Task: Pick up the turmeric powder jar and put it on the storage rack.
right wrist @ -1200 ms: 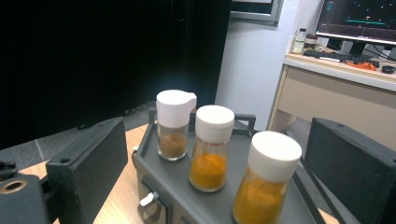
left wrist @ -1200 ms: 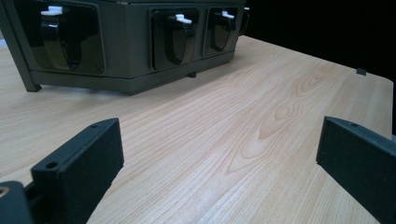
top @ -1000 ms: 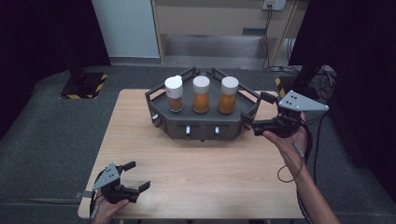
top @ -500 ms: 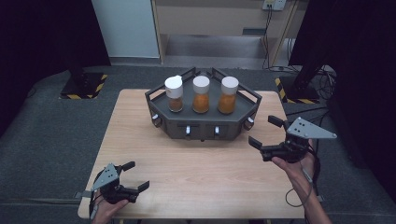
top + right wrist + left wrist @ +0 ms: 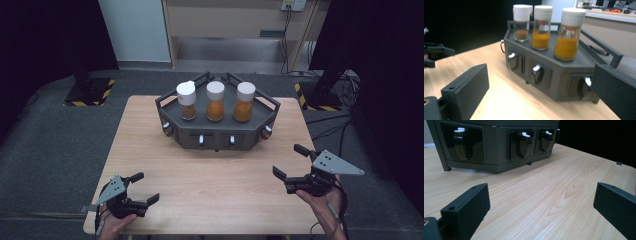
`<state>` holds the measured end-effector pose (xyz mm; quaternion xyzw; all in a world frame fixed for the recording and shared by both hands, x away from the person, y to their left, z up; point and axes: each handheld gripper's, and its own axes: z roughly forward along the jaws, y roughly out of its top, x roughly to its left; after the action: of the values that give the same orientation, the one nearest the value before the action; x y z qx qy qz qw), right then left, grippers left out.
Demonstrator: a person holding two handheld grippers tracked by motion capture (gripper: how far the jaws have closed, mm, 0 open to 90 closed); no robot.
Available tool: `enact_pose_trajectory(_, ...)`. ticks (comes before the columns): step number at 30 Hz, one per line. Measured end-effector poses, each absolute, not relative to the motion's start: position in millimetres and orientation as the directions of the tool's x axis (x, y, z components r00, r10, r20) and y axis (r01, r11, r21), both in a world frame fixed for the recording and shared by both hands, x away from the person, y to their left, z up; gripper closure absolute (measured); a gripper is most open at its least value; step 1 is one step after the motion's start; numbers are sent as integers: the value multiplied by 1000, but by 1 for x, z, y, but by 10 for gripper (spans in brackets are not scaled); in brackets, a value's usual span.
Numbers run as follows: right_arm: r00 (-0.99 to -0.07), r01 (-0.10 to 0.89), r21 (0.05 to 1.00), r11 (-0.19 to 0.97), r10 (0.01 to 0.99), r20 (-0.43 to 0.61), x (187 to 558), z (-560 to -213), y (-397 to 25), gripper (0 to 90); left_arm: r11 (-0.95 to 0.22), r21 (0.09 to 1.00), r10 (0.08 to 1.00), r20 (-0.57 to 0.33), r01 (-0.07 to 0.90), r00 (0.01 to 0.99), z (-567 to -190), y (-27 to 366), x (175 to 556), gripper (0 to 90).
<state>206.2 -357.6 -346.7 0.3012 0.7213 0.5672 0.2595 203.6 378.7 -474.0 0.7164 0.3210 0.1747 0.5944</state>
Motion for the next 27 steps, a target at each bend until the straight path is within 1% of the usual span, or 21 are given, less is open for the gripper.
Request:
enact_pose_trajectory(6,-678,176,970,168,735,-4,195,-365,-363,17,-84,965,665,-130,246,736,-474,379,203,0)
enact_pose_trajectory(14,-655,188,971,148,756,12,180,-382,-371,26,-83,967,660,-128,241,741,-475,379,203,0)
enact_pose_trajectory(27,-623,253,958,132,780,57,173,-411,-380,33,-86,967,657,-126,240,744,-475,379,204,0)
